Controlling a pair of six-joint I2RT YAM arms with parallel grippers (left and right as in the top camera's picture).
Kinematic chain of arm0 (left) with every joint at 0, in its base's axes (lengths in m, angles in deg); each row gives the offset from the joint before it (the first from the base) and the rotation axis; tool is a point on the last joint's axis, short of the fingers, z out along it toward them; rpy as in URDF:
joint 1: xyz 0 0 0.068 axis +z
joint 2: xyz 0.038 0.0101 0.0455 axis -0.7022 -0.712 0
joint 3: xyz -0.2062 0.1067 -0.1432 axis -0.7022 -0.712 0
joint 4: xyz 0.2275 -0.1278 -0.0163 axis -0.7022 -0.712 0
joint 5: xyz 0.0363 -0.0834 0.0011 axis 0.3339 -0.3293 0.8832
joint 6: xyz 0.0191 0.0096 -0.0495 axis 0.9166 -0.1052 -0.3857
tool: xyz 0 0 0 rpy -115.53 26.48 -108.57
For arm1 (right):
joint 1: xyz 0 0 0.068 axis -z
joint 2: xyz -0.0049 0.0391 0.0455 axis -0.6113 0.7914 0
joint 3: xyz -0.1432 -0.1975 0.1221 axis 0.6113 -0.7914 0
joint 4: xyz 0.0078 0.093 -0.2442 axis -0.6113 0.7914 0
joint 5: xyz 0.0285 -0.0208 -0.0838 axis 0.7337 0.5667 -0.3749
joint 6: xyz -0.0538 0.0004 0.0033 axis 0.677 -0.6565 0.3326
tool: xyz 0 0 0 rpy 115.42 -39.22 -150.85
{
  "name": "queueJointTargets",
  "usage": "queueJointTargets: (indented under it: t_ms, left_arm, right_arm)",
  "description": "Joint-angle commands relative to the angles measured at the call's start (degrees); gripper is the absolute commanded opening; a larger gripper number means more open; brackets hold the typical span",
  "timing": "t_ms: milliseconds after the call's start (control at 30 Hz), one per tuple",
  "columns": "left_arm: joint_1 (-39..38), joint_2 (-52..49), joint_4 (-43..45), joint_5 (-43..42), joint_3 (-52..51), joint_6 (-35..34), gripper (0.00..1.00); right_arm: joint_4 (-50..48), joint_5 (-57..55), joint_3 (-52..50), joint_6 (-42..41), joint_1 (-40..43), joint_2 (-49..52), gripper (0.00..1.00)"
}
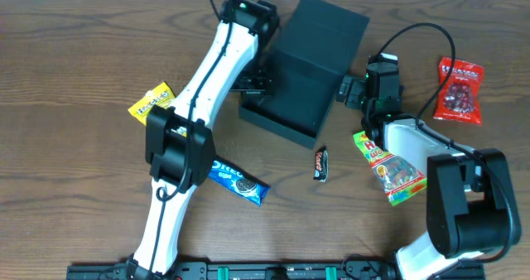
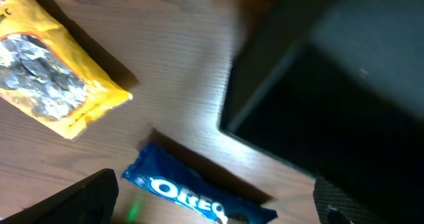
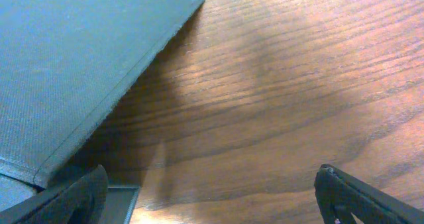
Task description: Pack container
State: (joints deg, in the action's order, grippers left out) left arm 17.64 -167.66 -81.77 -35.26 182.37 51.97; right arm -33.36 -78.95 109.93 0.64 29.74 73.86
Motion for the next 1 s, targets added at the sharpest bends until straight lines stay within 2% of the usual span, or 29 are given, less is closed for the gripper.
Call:
queueJointTargets:
  t_ms: [0,133,500,633,967]
  left_arm:
    - [-0.02,1.79,-1.86,5.25,1.20,-1.55,0.95]
    - [1.97,2.51,-0.85,7.26,1.20,-0.83,0.95]
    - [11.69,1.92,8.59,6.75,1.11,8.44,0.95]
    - [12.13,1.68,11.54,6.49,-1.86,11.72,0.95]
    - [10.32,1.68,21.86,5.01,-13.77,12.74,0.95]
  right_arm:
    - [-0.33,0.31,0.90,-0.81,0.04,-0.02,0.99]
    - [-0.17,0.31,0.90,-0.79,0.04,-0.02,0.99]
    - [-0.09,0.33,0.90,-0.81,0.04,-0.02,0.99]
    - [-0.11,0.33,0.90,-0.83,0.04,-0.02,0.99]
    - [0.46,0.33,0.90,-0.81,0.04,-0.02,0.99]
